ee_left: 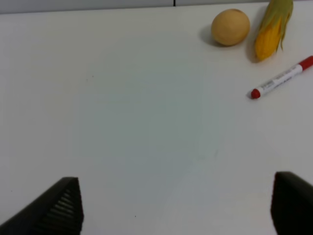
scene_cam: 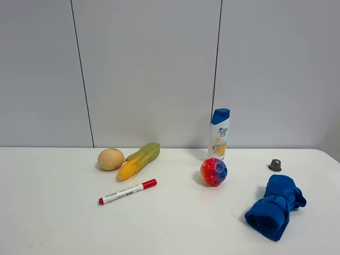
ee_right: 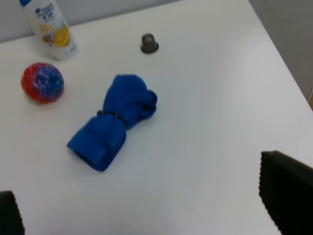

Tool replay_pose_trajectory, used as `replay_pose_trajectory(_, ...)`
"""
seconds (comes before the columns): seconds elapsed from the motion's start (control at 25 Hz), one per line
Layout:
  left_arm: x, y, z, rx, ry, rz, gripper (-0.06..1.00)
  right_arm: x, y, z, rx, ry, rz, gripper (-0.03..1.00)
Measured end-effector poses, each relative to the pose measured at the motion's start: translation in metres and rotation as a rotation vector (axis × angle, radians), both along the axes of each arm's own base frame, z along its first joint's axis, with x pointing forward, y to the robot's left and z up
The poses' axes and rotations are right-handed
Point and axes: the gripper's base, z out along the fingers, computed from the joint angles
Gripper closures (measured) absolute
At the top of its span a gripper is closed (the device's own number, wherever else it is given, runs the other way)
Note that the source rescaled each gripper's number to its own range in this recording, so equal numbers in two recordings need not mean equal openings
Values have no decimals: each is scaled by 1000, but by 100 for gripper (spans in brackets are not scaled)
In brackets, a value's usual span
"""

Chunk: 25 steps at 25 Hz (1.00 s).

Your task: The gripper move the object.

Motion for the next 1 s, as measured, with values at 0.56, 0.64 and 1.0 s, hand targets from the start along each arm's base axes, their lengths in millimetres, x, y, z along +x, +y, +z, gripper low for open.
replay_pose_trajectory(0.56,0,0,0,0,0,0,-6,-9,0,-29,1,-6,5,-2)
replay_pose_trajectory(0.64,0,0,0,0,0,0,-6,-9,0,-29,1,-5,5,-1)
replay_pose_trajectory(1.0,0,0,0,0,0,0,-6,-9,0,-30,1,-4,5,2)
